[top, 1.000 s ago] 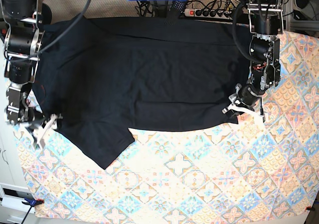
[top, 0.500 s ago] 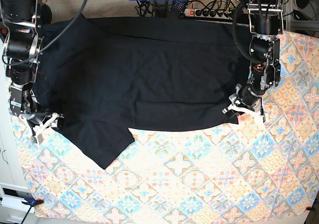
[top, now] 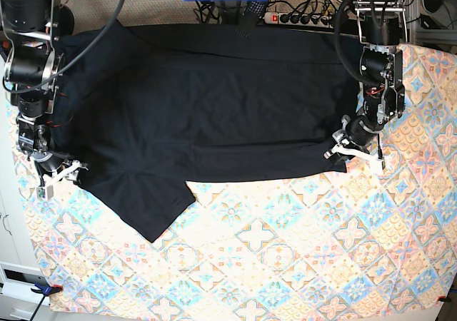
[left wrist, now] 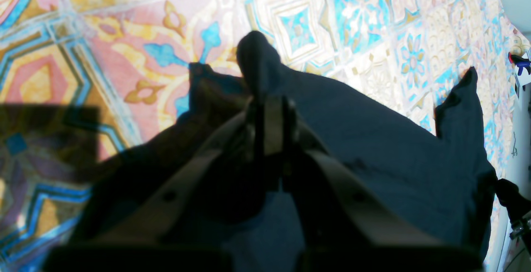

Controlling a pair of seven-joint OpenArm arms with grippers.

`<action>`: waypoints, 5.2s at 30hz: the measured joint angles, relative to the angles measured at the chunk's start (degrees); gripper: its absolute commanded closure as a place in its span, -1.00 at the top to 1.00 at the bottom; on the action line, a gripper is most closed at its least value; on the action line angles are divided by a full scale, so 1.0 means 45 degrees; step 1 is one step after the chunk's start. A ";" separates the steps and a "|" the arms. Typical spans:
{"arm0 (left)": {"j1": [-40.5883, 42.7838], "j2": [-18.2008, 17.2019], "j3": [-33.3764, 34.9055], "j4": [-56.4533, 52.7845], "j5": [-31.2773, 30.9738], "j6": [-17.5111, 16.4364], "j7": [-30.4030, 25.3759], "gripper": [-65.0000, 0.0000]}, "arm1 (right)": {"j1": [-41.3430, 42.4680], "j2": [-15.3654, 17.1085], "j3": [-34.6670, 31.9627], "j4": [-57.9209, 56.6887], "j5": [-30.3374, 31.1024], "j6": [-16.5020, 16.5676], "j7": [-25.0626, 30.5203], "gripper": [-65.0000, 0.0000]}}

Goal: Fold the T-shirt properly
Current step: 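Lift the side edges and fold the shirt body over toward the collar, then grasp the hanging sleeve with the right gripper and fold it onto the shirt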

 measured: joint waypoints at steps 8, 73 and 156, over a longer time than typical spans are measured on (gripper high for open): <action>0.0005 -0.0223 0.0000 0.0005 -0.0520 0.0005 0.0024 -1.00 | 0.0029 0.0039 -0.2161 -0.0486 0.0000 -0.0058 0.0185 0.18; 0.5387 -0.1370 -0.0476 0.5153 -0.1039 -0.0189 0.0131 -1.00 | -0.8417 -0.0146 0.5969 1.1749 0.0209 0.3162 -0.5459 -0.98; 0.5124 -0.1375 0.1287 0.3162 0.0287 -0.0097 -0.0199 -0.34 | -0.2055 -0.1156 0.0189 0.4226 -0.1991 0.2919 -0.2613 0.30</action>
